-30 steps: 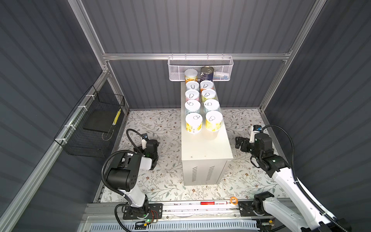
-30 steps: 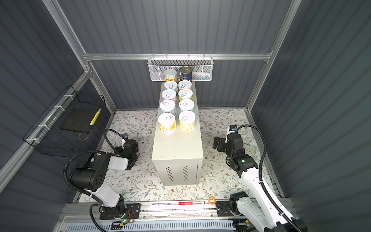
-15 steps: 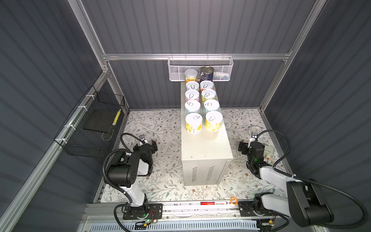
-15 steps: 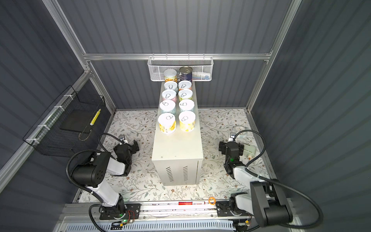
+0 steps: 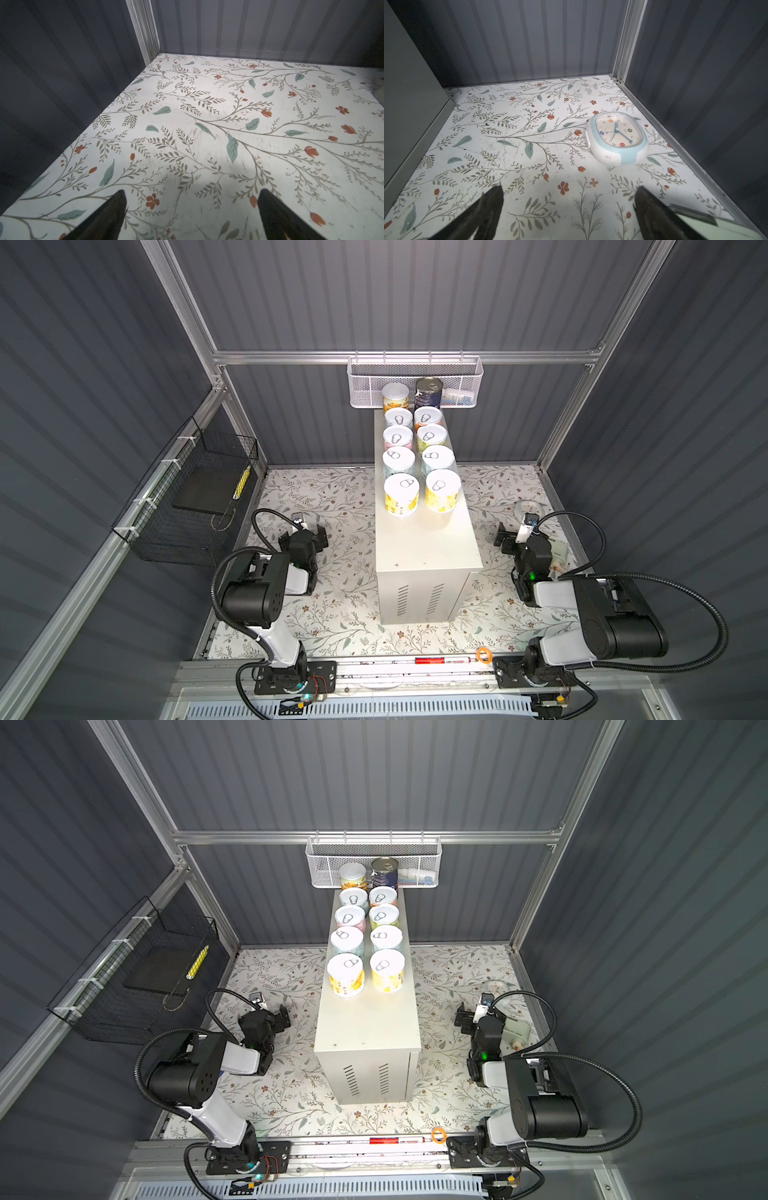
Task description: Place and organize the canned foods onto the counter
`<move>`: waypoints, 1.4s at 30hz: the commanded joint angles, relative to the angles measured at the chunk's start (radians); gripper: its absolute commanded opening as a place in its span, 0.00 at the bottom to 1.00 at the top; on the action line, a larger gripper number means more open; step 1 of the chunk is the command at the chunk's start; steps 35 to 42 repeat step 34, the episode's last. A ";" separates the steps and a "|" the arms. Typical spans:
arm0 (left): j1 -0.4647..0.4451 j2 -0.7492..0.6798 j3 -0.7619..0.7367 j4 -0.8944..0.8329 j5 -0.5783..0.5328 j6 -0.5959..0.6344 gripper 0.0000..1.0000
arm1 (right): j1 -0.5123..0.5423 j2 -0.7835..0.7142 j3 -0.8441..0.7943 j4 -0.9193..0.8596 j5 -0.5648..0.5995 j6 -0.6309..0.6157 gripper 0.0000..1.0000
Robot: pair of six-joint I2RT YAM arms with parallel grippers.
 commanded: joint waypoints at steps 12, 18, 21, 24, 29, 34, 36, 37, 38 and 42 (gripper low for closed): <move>-0.006 0.004 0.007 -0.031 0.001 0.024 1.00 | -0.012 0.000 0.023 -0.011 -0.031 0.005 0.99; -0.006 0.004 0.008 -0.031 0.002 0.024 0.99 | -0.053 -0.002 0.053 -0.077 -0.114 0.031 0.99; -0.006 0.005 0.009 -0.031 0.002 0.024 1.00 | -0.053 -0.002 0.050 -0.070 -0.112 0.029 0.99; -0.006 0.004 0.009 -0.031 0.002 0.024 1.00 | -0.054 0.000 0.053 -0.073 -0.115 0.031 0.99; -0.006 0.005 0.009 -0.031 0.000 0.024 1.00 | -0.071 0.010 0.080 -0.116 -0.152 0.039 0.99; -0.006 0.003 0.009 -0.033 0.001 0.024 0.99 | -0.071 -0.006 0.054 -0.085 -0.151 0.039 0.99; -0.006 0.003 0.009 -0.033 0.001 0.024 0.99 | -0.071 -0.006 0.054 -0.085 -0.151 0.039 0.99; -0.006 0.003 0.009 -0.033 0.001 0.024 0.99 | -0.071 -0.006 0.054 -0.085 -0.151 0.039 0.99; -0.006 0.003 0.009 -0.033 0.001 0.024 0.99 | -0.071 -0.006 0.054 -0.085 -0.151 0.039 0.99; -0.006 0.003 0.009 -0.033 0.001 0.024 0.99 | -0.071 -0.006 0.054 -0.085 -0.151 0.039 0.99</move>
